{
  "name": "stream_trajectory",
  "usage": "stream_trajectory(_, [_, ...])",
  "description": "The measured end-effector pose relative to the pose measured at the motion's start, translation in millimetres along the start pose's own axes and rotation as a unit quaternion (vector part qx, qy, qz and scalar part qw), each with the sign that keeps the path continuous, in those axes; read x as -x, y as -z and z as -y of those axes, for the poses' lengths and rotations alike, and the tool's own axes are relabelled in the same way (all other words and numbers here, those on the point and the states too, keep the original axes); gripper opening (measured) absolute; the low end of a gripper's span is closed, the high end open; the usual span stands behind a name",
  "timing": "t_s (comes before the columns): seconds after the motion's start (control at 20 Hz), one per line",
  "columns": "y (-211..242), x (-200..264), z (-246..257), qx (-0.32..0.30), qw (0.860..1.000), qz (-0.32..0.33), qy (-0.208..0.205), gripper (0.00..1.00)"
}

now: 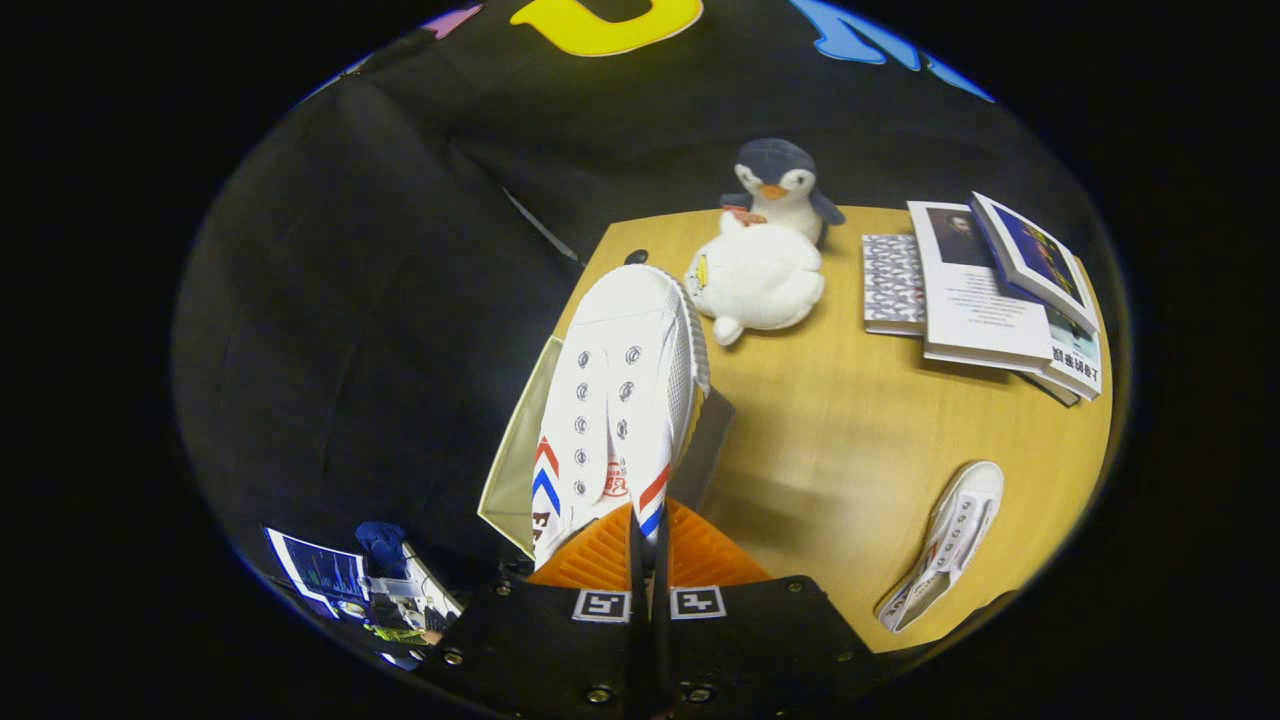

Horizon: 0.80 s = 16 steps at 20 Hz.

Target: Open the storage box then place both shoes into the box .Put the left shoe in first, then the right shoe, with the right side of both shoes facing outward in a uniform manner.

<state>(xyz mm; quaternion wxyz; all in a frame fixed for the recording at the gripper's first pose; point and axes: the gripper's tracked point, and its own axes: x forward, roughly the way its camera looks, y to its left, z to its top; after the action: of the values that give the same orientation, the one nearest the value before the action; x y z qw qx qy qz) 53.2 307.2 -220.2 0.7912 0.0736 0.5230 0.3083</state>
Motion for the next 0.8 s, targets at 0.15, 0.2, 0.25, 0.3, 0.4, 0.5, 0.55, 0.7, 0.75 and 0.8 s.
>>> stream_trajectory(0.15, [-3,-38,-30,0.023,0.999,-0.026,-0.004,0.0])
stream_trajectory(0.2, [-2,-59,-31,0.031,0.999,-0.038,-0.002,0.0])
stream_trajectory(0.25, [2,-74,-37,0.037,0.998,-0.05,0.002,0.0])
stream_trajectory(0.3, [7,-88,-40,0.044,0.997,-0.062,0.006,0.0])
stream_trajectory(0.4, [17,-116,-41,0.052,0.995,-0.085,0.022,0.0])
stream_trajectory(0.5, [28,-139,-35,0.053,0.992,-0.108,0.045,0.0])
stream_trajectory(0.55, [33,-149,-29,0.053,0.99,-0.119,0.059,0.01])
stream_trajectory(0.7, [46,-173,-16,0.054,0.983,-0.148,0.091,0.0])
stream_trajectory(0.75, [49,-180,-12,0.055,0.981,-0.158,0.098,0.0])
stream_trajectory(0.8, [54,-189,-10,0.057,0.978,-0.169,0.107,0.01])
